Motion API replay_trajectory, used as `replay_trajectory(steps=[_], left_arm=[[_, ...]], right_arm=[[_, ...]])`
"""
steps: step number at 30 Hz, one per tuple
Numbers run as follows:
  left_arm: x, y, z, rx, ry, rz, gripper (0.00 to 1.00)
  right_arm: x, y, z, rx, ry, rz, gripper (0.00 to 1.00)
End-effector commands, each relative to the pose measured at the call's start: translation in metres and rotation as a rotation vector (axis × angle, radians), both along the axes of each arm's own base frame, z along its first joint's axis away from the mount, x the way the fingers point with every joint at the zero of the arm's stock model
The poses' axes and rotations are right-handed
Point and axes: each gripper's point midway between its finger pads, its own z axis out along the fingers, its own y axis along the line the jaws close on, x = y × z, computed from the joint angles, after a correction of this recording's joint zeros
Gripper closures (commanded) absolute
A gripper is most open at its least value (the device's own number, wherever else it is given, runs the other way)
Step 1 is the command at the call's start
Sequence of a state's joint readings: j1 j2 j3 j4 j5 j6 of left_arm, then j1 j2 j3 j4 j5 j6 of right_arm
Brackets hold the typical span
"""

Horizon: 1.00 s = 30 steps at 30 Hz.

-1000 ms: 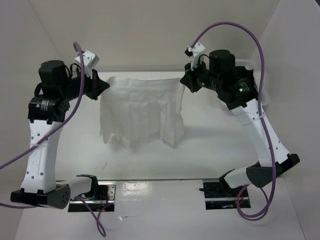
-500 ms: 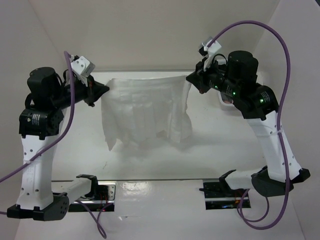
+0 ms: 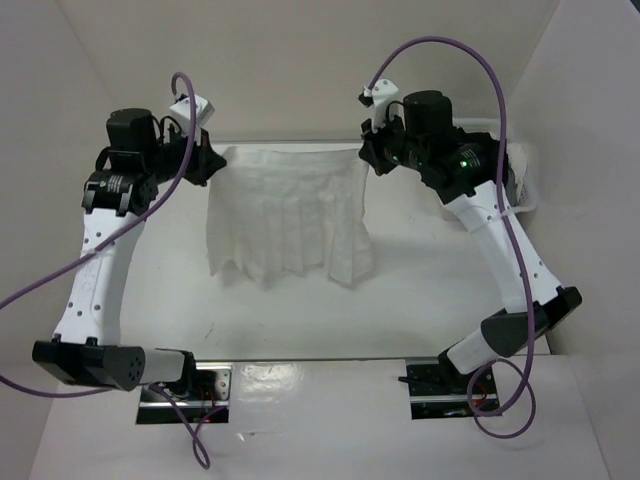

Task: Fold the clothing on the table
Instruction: Flatten the skirt out

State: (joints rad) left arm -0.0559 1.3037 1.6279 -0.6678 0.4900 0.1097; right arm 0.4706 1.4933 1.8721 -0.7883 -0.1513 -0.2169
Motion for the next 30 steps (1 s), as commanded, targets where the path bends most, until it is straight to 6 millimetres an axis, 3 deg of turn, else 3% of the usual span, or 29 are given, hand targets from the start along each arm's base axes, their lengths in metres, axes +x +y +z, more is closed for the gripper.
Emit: replay_trajectory(steps=[1,5,6,7,10,11,12,13,14,15,16,17,18,20,24,29,30], left_arm=[[0.033,0.012,0.019,0.042,-0.105,0.062,1.0],[0.066,0.014,0.013,0.054,-0.072,0.085,1.0],[0.077,0.016,0.004,0.062,-0.045,0.097,1.0],[0.083,0.017,0.016,0.055,-0.069,0.11,1.0],[0.107,0.024,0.01,0.069,-0.046,0.159,1.0],[0.121,0.024,0.019,0.062,-0.059,0.172,1.0],[0.128,0.024,0.022,0.061,-0.06,0.172,1.0],[0.132,0.025,0.02,0.062,-0.034,0.186,1.0],[0.147,0.024,0.006,0.06,0.01,0.188,1.0],[0.149,0.024,0.042,0.048,-0.073,0.19,1.0],[0.148,0.024,0.042,0.041,-0.042,0.194,1.0],[0.16,0.02,0.031,0.029,-0.01,0.185,1.0],[0.155,0.02,0.053,0.021,-0.059,0.186,1.0],[0.148,0.016,0.063,0.016,-0.09,0.177,1.0],[0.128,0.004,0.077,-0.012,-0.099,0.102,1.0],[0.086,-0.004,0.1,-0.04,-0.104,0.045,1.0],[0.082,-0.003,0.097,-0.039,-0.089,0.045,1.0]], right_arm=[[0.027,-0.016,0.034,0.01,-0.149,-0.098,1.0],[0.056,-0.024,0.036,0.01,-0.155,-0.141,1.0],[0.063,-0.031,0.036,0.009,-0.156,-0.161,1.0],[0.069,-0.036,0.037,0.006,-0.159,-0.182,1.0],[0.094,-0.048,0.045,0.01,-0.181,-0.229,1.0],[0.097,-0.051,0.059,0.016,-0.207,-0.247,1.0],[0.113,-0.053,0.047,0.001,-0.184,-0.266,1.0],[0.12,-0.057,0.047,-0.001,-0.184,-0.278,1.0],[0.119,-0.057,0.065,0.012,-0.21,-0.279,1.0],[0.135,-0.057,0.05,-0.005,-0.177,-0.287,1.0],[0.136,-0.064,0.065,0.019,-0.2,-0.306,1.0],[0.134,-0.059,0.065,0.027,-0.197,-0.28,1.0],[0.131,-0.057,0.073,0.05,-0.212,-0.271,1.0],[0.123,-0.051,0.078,0.073,-0.206,-0.231,1.0],[0.1,-0.052,0.098,0.098,-0.228,-0.189,1.0],[0.054,-0.054,0.114,0.118,-0.224,-0.151,1.0],[0.047,-0.052,0.122,0.13,-0.252,-0.142,1.0]])
